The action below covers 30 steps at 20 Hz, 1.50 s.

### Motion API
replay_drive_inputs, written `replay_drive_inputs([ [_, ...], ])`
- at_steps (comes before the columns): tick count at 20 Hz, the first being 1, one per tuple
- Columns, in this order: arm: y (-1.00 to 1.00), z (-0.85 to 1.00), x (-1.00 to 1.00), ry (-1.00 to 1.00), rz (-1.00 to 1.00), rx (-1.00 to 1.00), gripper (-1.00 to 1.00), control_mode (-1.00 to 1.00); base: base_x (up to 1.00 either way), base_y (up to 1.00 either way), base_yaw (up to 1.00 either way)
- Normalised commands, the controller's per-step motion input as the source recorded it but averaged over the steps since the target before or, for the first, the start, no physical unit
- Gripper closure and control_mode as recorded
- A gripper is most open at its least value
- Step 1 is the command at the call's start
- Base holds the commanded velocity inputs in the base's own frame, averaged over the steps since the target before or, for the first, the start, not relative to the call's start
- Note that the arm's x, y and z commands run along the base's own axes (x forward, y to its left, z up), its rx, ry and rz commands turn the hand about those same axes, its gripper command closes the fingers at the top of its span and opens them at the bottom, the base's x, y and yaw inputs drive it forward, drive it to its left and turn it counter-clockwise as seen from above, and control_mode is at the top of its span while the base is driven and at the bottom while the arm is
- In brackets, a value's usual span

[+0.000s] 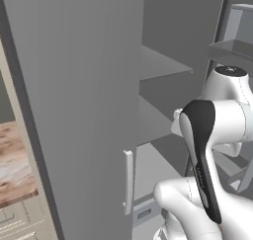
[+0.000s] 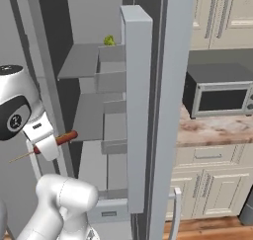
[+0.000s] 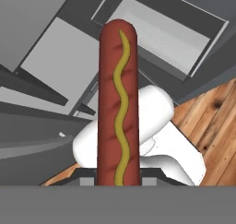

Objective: Store the hot dog in the freezer for long-term storage. Close the freezer door after placing the cooked food.

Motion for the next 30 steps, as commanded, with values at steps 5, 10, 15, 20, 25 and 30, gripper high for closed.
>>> replay_drive_inputs([
  [5,0.00,0.00,0.00,0.00,0.00,0.00,1.00,1.00,0.02,-0.42,0.00],
  [10,0.00,0.00,0.00,0.00,0.00,0.00,1.00,1.00,0.01,-0.32,0.00],
  [15,0.00,0.00,0.00,0.00,0.00,0.00,1.00,1.00,0.06,0.00,0.00],
  [20,0.00,0.00,0.00,0.00,0.00,0.00,1.00,1.00,0.00,0.00,0.00],
  [25,0.00,0.00,0.00,0.00,0.00,0.00,1.00,1.00,0.00,0.00,0.00],
  [30,0.00,0.00,0.00,0.00,0.00,0.00,1.00,1.00,0.00,0.00,0.00],
])
